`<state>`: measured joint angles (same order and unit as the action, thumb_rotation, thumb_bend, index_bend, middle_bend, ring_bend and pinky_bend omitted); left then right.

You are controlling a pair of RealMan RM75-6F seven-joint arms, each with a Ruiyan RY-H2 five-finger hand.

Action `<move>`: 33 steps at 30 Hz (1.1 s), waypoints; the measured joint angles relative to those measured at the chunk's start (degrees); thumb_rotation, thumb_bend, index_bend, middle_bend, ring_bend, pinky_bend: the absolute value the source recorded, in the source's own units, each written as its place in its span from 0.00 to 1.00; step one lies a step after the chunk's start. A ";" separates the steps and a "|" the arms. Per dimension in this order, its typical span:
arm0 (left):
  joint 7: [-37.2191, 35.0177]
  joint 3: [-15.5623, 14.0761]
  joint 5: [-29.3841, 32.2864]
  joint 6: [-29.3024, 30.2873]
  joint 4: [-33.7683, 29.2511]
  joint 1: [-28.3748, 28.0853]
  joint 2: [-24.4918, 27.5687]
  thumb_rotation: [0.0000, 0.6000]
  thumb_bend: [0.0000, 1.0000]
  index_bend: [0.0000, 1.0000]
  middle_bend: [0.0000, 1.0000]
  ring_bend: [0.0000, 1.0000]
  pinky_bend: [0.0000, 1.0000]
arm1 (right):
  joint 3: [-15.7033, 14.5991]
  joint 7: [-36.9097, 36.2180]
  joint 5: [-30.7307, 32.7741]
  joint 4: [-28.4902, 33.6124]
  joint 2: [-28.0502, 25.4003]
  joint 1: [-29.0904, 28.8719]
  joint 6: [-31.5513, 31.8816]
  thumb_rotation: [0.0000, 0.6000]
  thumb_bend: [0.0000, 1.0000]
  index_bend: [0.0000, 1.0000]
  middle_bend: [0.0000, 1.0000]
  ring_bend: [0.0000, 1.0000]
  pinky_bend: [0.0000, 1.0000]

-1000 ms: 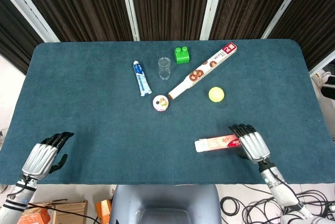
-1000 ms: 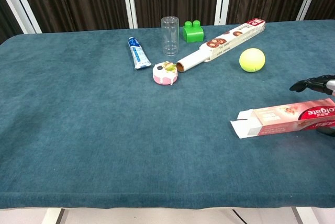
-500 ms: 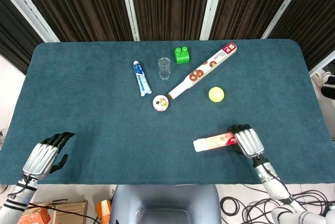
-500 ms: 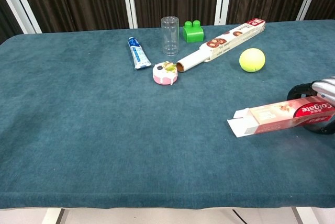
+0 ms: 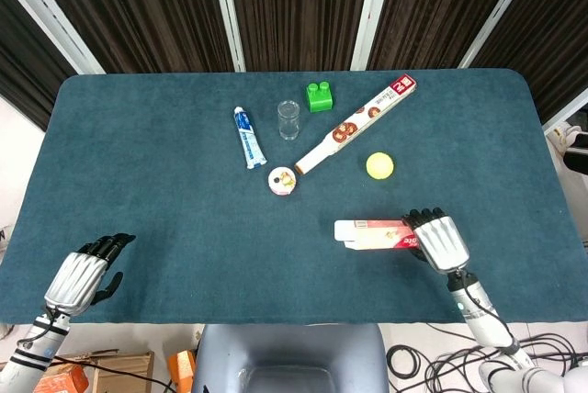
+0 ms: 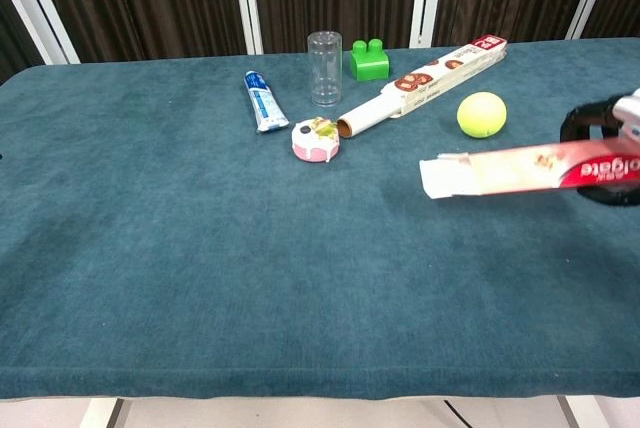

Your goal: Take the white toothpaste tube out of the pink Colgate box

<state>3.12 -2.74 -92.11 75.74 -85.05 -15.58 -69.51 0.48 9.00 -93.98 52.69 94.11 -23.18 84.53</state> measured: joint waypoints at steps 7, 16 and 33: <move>0.06 -0.16 -0.36 -0.43 0.02 -0.24 -0.11 1.00 0.46 0.19 0.20 0.22 0.42 | -0.38 5.71 -8.98 -0.74 -3.92 -1.99 8.63 1.00 0.20 0.60 0.53 0.55 0.57; 0.42 -0.29 -0.37 -1.16 -0.20 -0.52 -0.20 1.00 0.46 0.19 0.21 0.22 0.42 | -2.05 20.08 -16.91 -1.96 -8.64 -3.76 11.86 1.00 0.20 0.56 0.53 0.52 0.56; 0.48 -0.56 -0.82 -1.44 -0.35 -0.73 -0.21 1.00 0.46 0.19 0.21 0.22 0.43 | -0.46 23.40 -15.73 -2.87 -12.23 -2.22 15.32 1.00 0.20 0.53 0.51 0.50 0.55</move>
<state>3.60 -3.30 -92.93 74.30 -85.40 -16.31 -69.72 0.02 32.41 -109.71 49.82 81.88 -25.40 99.85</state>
